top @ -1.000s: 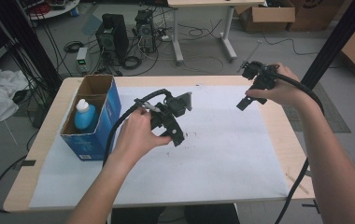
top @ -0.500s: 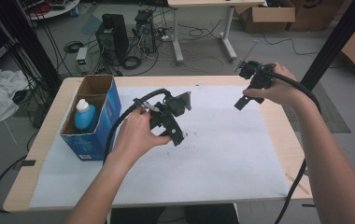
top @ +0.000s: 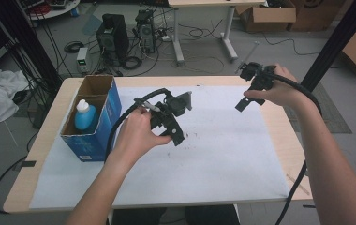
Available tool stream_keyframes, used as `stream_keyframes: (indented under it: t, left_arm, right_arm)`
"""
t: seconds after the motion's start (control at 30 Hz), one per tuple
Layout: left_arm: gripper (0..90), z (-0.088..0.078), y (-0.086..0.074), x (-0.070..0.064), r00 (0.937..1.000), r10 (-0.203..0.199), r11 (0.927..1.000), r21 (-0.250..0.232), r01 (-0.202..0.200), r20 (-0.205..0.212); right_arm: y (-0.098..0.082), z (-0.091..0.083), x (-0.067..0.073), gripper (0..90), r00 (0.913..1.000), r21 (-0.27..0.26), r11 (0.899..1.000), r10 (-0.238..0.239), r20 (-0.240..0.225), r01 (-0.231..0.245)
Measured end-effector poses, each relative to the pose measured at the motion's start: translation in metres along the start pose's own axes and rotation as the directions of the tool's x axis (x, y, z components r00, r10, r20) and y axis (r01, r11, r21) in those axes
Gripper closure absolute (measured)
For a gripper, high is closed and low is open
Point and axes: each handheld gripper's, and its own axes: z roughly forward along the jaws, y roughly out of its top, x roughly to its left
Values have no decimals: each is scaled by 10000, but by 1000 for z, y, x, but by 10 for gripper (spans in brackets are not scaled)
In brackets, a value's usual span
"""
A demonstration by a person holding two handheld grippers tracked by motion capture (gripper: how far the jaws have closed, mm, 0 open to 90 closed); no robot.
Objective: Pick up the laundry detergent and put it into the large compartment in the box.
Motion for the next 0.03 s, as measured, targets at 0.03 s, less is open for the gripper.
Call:
stream_keyframes:
  t: [0.03]
  left_arm:
    - [158,0,0,0,10000,0,10000,0,0,0]
  right_arm:
    - [0,0,0,250,10000,-19,10000,13,-7,-13]
